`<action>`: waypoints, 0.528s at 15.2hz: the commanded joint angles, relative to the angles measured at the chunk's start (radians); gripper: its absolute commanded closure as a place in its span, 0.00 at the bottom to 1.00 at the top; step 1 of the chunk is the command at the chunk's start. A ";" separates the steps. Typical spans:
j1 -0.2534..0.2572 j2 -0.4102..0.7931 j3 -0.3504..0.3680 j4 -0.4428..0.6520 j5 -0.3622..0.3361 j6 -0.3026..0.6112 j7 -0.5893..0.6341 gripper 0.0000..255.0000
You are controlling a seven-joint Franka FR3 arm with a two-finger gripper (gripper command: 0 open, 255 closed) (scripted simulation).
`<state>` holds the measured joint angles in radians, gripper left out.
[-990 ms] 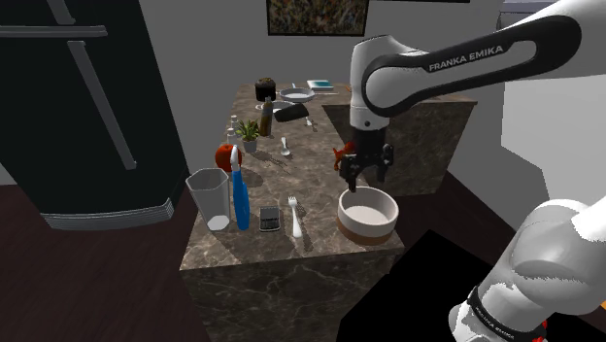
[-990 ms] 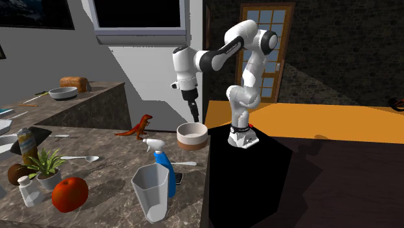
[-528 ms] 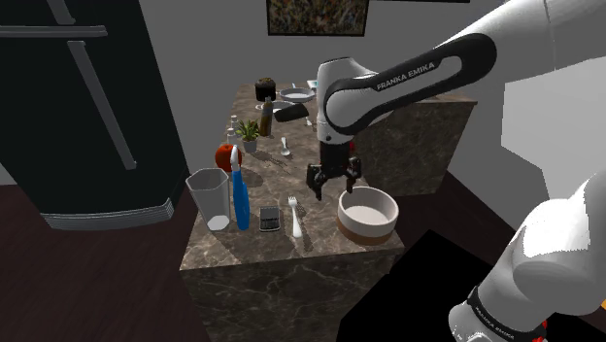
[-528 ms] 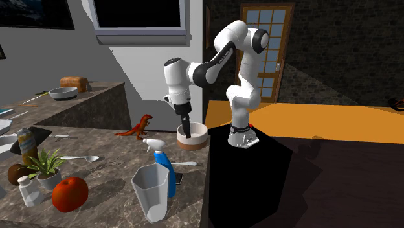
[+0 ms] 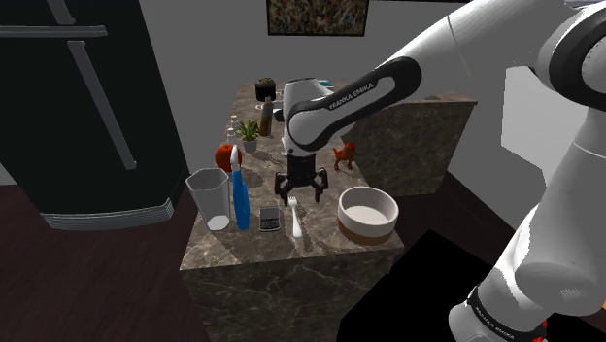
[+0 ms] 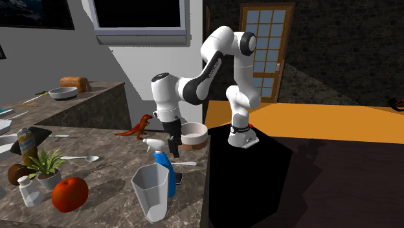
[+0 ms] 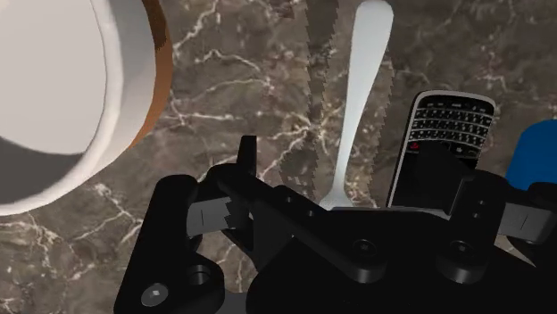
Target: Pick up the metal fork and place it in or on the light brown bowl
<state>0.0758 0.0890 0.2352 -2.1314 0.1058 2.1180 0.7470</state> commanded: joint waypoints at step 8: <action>0.017 0.117 0.003 0.017 -0.018 0.109 0.052 0.00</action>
<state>0.0923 0.2003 0.2381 -2.1078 0.0881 2.2130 0.7984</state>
